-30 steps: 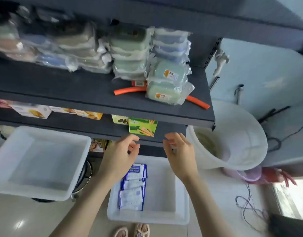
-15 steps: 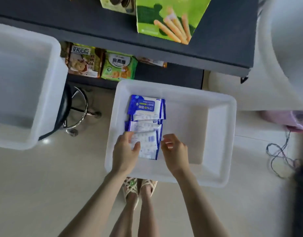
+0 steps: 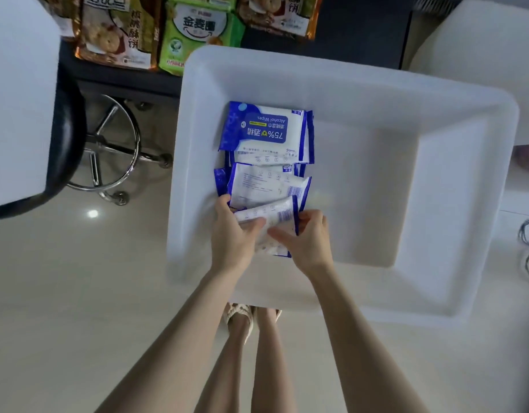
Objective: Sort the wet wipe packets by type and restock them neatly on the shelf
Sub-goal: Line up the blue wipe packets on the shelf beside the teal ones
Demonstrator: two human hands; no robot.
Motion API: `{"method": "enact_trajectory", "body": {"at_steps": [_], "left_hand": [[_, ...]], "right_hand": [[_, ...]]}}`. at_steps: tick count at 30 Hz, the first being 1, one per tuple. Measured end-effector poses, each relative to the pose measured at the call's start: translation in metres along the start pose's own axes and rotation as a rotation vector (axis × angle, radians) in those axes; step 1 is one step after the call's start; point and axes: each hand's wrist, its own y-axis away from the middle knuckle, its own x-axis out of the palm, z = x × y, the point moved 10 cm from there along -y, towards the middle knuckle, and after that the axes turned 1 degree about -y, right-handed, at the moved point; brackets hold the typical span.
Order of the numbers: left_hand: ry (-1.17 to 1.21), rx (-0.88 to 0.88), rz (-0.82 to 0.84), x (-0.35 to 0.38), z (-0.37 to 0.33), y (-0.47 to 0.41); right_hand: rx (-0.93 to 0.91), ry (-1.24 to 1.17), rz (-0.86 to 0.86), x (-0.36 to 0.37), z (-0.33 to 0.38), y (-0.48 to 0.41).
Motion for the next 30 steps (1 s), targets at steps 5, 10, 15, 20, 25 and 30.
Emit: {"method": "enact_trajectory", "body": {"at_steps": [5,10,15,20,25,30], "left_hand": [[-0.098,0.144,-0.008,0.0,-0.02,-0.002],[-0.549,0.585,-0.12,0.001,-0.07,-0.005],[-0.899,0.736,-0.094,0.019,-0.078,-0.016],[-1.013,0.659,-0.025,0.018,-0.088,-0.017],[-0.586,0.449,-0.005,-0.02,-0.109,0.017],[0.162,0.149,-0.038,-0.081,-0.124,0.087]], "right_hand": [[0.052,-0.08,0.04,-0.014,-0.008,-0.006],[0.005,-0.174,-0.08,-0.053,-0.021,-0.001],[0.016,-0.28,-0.205,-0.084,-0.039,0.01],[-0.002,-0.417,-0.222,-0.094,-0.032,0.025],[0.015,-0.611,-0.206,-0.109,-0.006,0.059],[-0.124,-0.664,-0.166,-0.138,0.062,0.118]]}}
